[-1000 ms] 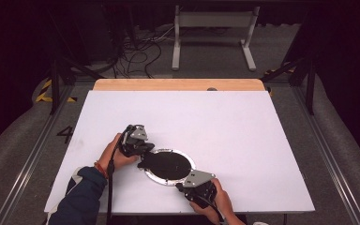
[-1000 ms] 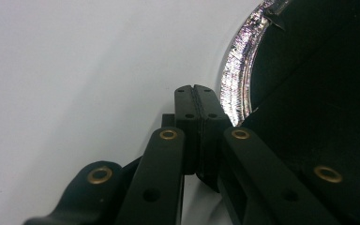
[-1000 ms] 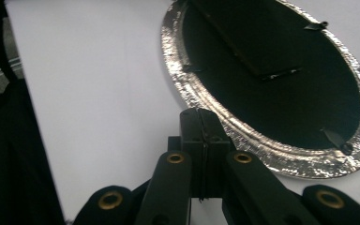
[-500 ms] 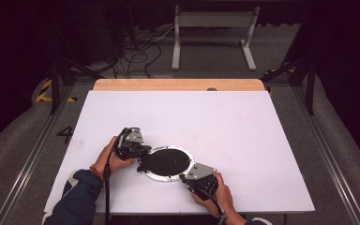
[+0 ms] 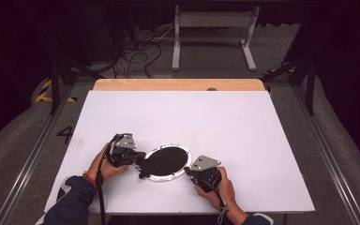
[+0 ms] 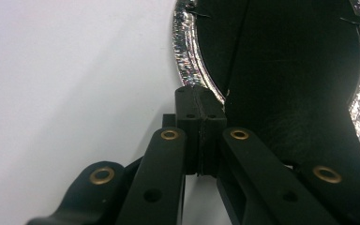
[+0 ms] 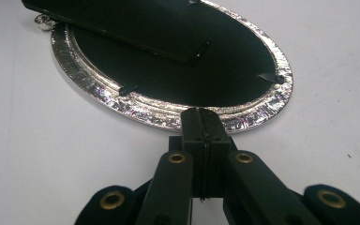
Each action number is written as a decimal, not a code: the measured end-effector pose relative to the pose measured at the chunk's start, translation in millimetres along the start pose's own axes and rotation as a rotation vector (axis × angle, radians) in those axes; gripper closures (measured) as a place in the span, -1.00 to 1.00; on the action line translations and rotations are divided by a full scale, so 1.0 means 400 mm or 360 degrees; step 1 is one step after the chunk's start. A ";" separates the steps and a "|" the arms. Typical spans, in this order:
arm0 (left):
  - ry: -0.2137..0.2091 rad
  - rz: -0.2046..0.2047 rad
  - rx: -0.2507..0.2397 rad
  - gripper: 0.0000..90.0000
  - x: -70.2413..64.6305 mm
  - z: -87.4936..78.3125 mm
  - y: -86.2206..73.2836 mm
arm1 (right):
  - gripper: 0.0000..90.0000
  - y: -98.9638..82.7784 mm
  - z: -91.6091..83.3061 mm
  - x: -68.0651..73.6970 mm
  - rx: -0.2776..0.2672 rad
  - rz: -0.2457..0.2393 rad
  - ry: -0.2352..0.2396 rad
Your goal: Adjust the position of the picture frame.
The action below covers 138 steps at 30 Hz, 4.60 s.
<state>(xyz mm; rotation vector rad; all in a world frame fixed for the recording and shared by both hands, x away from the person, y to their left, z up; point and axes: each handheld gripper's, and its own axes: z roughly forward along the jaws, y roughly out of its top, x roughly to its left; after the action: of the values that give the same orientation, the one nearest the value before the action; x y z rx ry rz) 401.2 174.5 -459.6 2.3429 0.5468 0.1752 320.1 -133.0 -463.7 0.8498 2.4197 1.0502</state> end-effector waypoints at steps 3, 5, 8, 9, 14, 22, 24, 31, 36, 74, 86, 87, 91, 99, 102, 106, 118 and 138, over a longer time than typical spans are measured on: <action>-0.0003 0.0020 0.0003 1.00 -0.009 -0.002 -0.003 | 1.00 -0.002 -0.003 0.003 -0.0001 -0.0014 0.0011; -0.0011 0.0018 -0.0009 1.00 -0.013 -0.003 -0.007 | 1.00 -0.001 -0.007 0.015 0.0006 -0.0022 0.0081; -0.0027 0.0025 0.0000 1.00 -0.026 -0.006 -0.009 | 1.00 0.000 -0.010 0.040 0.0013 -0.0057 0.0131; -0.0027 0.0025 0.0000 1.00 -0.026 -0.006 -0.009 | 1.00 0.000 -0.010 0.040 0.0013 -0.0057 0.0131; -0.0053 0.0013 -0.0019 1.00 -0.042 -0.006 -0.015 | 1.00 -0.001 -0.008 0.044 0.0005 -0.0054 0.0138; -0.0048 0.0007 -0.0020 1.00 -0.051 -0.006 -0.014 | 1.00 -0.004 -0.013 0.011 0.0014 -0.0022 0.0019; -0.0055 0.0008 -0.0025 1.00 -0.055 -0.005 -0.014 | 1.00 -0.009 -0.013 -0.013 -0.0003 0.0036 0.0002; -0.0097 0.0002 -0.0043 1.00 -0.065 0.001 -0.011 | 1.00 -0.010 -0.012 -0.038 -0.0001 0.0059 -0.0027; -0.0106 0.0071 -0.0032 0.99 -0.102 0.015 0.007 | 1.00 -0.015 -0.010 -0.074 -0.0013 0.0097 -0.0093; -0.0196 -0.0007 -0.0116 0.99 -0.141 0.063 0.037 | 1.00 -0.025 -0.022 -0.087 0.0011 0.0186 -0.0085; -0.0160 -0.0017 -0.0129 0.99 -0.162 0.092 0.066 | 1.00 -0.018 -0.006 -0.135 0.0008 0.0218 -0.0166; -0.0161 -0.0013 -0.0128 0.99 -0.164 0.095 0.070 | 1.00 -0.017 -0.006 -0.138 0.0008 0.0215 -0.0171; -0.0144 0.0012 -0.0120 0.99 -0.169 0.100 0.078 | 1.00 -0.017 -0.004 -0.147 0.0007 0.0212 -0.0182; -0.0139 0.0016 -0.0126 0.99 -0.181 0.119 0.099 | 1.00 -0.019 -0.004 -0.172 0.0009 0.0216 -0.0203; -0.0151 0.0003 -0.0134 0.99 -0.180 0.120 0.097 | 1.00 -0.021 -0.005 -0.179 0.0003 0.0246 -0.0186; -0.0129 0.0026 -0.0141 0.99 -0.185 0.121 0.096 | 1.00 -0.021 -0.006 -0.177 0.0006 0.0225 -0.0185; -0.0099 0.0055 -0.0129 0.99 -0.189 0.120 0.098 | 0.95 -0.030 -0.019 -0.173 0.0012 0.0196 -0.0124; -0.0028 0.0186 -0.0122 0.74 -0.197 0.104 0.098 | 0.68 -0.024 -0.053 -0.142 -0.0008 0.0114 -0.0062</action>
<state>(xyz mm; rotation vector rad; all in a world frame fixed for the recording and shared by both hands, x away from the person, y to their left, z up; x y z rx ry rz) 354.8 89.2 -461.5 2.3007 0.3878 0.2259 347.5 -186.8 -451.8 0.9532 2.3694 1.0550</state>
